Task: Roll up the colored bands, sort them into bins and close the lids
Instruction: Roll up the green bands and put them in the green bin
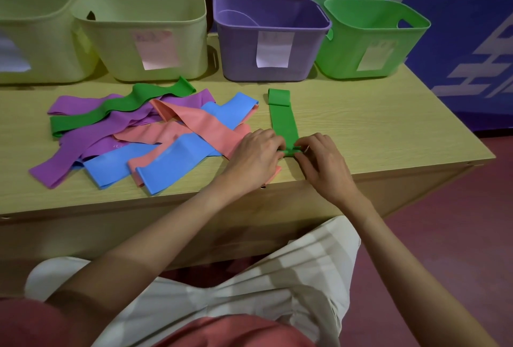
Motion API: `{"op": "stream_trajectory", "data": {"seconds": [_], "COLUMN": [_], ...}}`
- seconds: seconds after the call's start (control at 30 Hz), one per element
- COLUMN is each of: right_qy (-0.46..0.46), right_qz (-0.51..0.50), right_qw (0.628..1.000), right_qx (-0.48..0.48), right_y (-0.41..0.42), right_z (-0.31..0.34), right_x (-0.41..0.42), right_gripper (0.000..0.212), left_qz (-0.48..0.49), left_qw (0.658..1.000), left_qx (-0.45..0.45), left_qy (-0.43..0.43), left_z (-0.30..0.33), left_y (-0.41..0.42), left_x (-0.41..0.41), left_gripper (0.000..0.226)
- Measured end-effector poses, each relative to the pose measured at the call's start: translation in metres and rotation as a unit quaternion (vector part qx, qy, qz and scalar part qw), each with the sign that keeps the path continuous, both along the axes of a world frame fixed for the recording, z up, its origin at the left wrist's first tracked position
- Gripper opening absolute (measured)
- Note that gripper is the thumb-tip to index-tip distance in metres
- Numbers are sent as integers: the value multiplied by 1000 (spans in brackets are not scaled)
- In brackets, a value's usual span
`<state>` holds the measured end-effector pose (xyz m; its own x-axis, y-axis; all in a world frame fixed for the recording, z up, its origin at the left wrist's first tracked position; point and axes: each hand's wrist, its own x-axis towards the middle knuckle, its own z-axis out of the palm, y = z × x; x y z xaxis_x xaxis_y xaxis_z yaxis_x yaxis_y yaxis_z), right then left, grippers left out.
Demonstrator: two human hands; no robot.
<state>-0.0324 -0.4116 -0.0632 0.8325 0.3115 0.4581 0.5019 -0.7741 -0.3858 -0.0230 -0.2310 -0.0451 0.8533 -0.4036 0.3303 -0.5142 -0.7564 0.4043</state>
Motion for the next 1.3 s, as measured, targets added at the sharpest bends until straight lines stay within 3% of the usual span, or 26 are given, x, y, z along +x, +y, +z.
{"op": "stream_trajectory", "data": {"seconds": [0.2,0.4,0.57,0.8,1.13,1.3], "right_qy": [8,3,3,-6,-15,1], "right_qz": [6,-4,-2,-19,-23,-12], "right_qw": [1000,1000,1000,1000,999,1000], "right_qx": [-28,-21,-16,-11,-23,-26], "right_y": [-4,-2,-1,3,0,1], "right_z": [3,-1,1,-1,-4,2], "right_x": [8,10,10,12,15,19], "right_gripper": [15,14,14,14,16,15], "left_qz": [13,22,16,-4,0,8], "left_qw": [999,999,1000,1000,999,1000], "left_qx": [-17,5,-8,-6,28,22], "left_qy": [38,-30,-2,21,-30,-15], "left_z": [4,0,0,3,-5,-6], "left_y": [-2,0,3,3,2,0], "left_x": [5,4,3,11,12,12], "left_gripper": [8,15,26,21,21,25]}}
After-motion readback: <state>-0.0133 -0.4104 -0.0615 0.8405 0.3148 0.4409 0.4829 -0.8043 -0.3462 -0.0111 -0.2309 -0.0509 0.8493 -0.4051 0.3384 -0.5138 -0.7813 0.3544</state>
